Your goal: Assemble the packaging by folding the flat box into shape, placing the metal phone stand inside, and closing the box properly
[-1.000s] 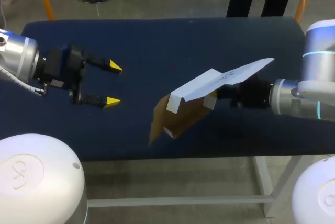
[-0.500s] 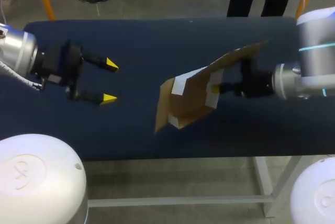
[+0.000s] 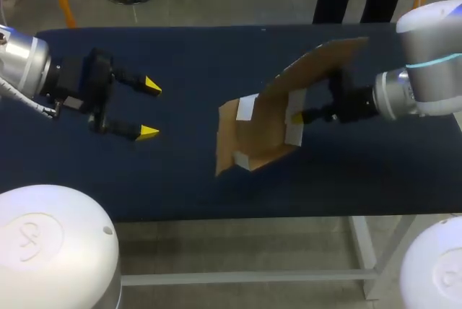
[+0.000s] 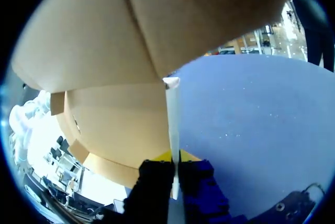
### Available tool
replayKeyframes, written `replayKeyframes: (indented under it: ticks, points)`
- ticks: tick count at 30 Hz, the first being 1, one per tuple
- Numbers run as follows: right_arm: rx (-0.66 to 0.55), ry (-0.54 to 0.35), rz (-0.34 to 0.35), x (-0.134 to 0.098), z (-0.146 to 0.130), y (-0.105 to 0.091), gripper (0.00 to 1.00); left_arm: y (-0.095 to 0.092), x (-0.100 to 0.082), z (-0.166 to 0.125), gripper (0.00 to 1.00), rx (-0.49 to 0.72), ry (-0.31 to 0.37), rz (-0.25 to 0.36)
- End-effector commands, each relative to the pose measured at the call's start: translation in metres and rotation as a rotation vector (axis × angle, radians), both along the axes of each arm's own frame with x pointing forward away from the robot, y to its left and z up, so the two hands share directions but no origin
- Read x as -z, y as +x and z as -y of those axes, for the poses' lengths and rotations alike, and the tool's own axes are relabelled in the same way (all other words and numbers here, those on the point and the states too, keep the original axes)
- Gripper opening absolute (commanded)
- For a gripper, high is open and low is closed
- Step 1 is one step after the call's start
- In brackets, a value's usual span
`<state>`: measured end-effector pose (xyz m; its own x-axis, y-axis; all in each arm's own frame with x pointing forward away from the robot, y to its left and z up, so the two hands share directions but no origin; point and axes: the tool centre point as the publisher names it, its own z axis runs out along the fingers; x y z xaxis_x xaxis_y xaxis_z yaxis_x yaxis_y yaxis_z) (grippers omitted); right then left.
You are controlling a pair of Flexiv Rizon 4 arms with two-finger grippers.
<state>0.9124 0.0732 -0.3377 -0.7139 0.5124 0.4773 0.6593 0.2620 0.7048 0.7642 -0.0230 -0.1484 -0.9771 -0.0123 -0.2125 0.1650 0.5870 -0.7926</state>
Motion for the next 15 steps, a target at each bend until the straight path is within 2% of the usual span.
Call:
replayKeyframes:
  ticks: [1,3,6,15]
  points:
    - [0.000,0.000,0.001,-0.001,0.000,-0.001,0.00,0.000,-0.001,-0.001,1.00,0.002,0.003,-0.003]
    - [-0.035,0.052,-0.032,0.003,0.000,0.005,0.00,0.007,0.000,0.006,1.00,0.025,0.029,-0.002]
    - [-0.060,0.084,-0.063,0.006,0.004,0.010,0.00,0.014,0.000,0.009,1.00,0.034,0.047,-0.007]
    - [-0.081,0.073,-0.177,0.005,0.020,0.020,0.00,0.023,-0.002,0.013,1.00,0.029,0.084,-0.010]
